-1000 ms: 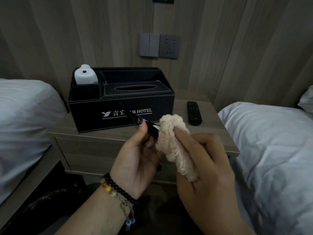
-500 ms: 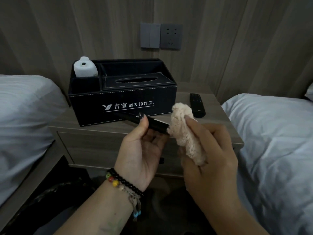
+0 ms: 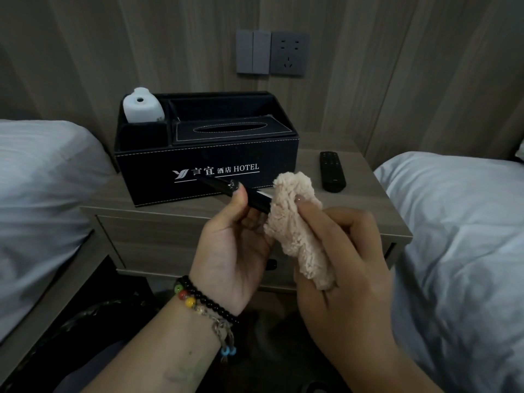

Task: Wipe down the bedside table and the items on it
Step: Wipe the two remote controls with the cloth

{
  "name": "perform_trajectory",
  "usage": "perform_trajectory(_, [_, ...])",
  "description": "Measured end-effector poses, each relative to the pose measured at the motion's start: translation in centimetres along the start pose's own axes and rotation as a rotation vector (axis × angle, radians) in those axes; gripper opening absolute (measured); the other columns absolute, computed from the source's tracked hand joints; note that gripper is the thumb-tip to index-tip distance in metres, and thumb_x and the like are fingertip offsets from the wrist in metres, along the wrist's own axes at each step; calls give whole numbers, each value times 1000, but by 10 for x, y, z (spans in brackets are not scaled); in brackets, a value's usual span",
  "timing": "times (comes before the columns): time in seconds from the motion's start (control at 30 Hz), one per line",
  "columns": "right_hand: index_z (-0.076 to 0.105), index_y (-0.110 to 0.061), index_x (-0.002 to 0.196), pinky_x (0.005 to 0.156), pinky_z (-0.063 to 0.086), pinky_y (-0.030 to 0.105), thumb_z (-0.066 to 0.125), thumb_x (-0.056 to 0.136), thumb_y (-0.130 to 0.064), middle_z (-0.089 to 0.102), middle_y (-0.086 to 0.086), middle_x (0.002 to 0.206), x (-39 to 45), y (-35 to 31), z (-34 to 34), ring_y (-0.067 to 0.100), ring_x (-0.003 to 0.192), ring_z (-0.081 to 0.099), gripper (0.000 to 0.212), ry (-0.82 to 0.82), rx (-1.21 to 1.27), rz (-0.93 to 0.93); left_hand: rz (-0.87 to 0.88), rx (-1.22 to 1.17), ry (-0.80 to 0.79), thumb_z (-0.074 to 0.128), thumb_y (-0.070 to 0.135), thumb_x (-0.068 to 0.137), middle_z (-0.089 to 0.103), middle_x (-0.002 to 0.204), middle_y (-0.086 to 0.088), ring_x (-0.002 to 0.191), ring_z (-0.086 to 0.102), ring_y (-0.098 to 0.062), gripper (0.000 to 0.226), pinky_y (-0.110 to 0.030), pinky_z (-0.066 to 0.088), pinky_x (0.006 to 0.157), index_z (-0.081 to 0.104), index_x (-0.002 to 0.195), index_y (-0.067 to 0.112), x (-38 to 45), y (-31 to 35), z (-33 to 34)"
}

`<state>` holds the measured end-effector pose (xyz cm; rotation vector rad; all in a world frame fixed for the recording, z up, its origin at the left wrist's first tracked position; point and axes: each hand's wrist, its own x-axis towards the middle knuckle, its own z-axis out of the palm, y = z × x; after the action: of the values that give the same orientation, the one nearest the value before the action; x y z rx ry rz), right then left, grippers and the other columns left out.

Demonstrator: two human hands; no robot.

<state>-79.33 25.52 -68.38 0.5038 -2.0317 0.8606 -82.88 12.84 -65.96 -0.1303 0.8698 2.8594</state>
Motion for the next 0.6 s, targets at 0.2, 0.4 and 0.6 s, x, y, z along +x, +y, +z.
perform_trajectory(0.2, [50,-18,131,81,47,21,64,79,-8,50,2,108,2,3,-7,6,97,53,55,20,93,-49,-21,-6,-71,66,38,77,46,141,-24,131,45,-37,74,-49,35,111,46,136,-4,1,3,-6])
perform_trajectory(0.4, [49,-13,128,84,44,16,63,79,-9,54,10,105,4,1,-15,9,99,54,51,-4,193,-181,-168,48,-288,57,43,84,69,111,-16,102,67,-28,47,-44,54,89,73,103,3,-6,13,-8])
perform_trajectory(0.6, [52,-13,126,77,48,26,57,81,-17,56,9,106,6,4,-19,17,94,58,45,-106,237,-215,-194,130,-396,89,33,56,69,97,-13,89,69,-25,58,-39,56,83,69,102,3,-2,25,-13])
